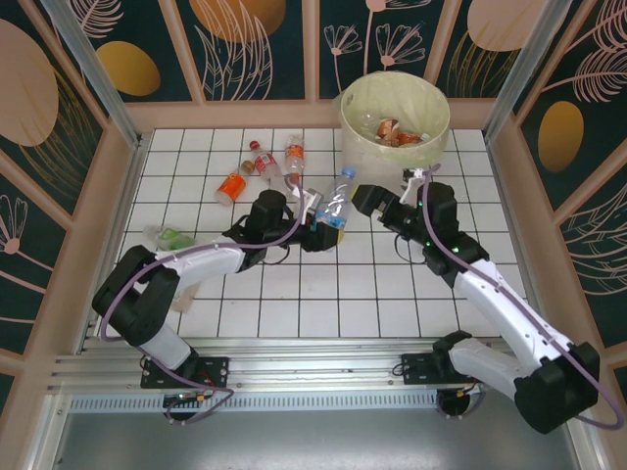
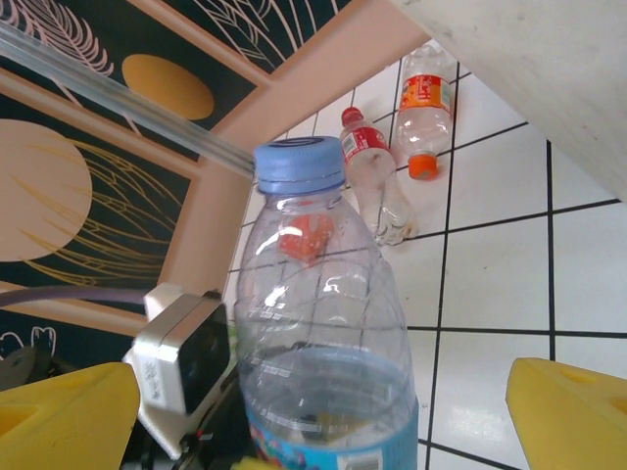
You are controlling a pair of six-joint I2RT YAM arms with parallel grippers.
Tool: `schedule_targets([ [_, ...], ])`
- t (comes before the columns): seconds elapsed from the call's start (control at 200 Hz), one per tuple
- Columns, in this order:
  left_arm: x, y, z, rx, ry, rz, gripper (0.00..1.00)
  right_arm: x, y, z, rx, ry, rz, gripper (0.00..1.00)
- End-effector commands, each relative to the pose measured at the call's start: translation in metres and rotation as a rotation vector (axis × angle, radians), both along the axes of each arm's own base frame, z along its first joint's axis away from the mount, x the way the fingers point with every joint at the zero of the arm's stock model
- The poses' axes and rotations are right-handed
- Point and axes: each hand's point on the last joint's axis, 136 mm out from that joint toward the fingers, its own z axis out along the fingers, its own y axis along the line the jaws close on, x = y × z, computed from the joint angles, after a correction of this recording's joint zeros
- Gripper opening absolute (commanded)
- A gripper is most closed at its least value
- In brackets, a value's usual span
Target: Put the plastic bottles in the bin
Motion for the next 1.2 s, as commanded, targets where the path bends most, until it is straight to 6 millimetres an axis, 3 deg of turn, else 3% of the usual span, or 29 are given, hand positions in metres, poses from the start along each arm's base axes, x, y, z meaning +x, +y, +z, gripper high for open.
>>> schedule_targets([
  [0.0,-0.007,-0.006,0.020,-0.061,-0.036,-0.021,0.61,0.014,0.010,0.032,0.025,-0.098,0.006,0.94],
  [0.225,-0.014,-0.006,0.021,-0.058,-0.033,-0.044,0.61,0.042,0.010,0.036,-0.081,-0.134,-0.032,0.80],
  [0.485,-0.016,-0.007,0.018,-0.043,-0.029,-0.050,0.61,0.060,0.018,0.044,-0.101,-0.144,-0.012,0.61],
  [0.951,-0.018,-0.008,0.021,-0.043,-0.039,-0.053,0.61,0.072,0.025,0.036,-0.108,-0.124,0.013,0.46],
  [1.196,-0.017,-0.008,0.020,-0.040,-0.039,-0.054,0.61,0.071,0.031,0.033,-0.104,-0.110,0.044,0.47],
])
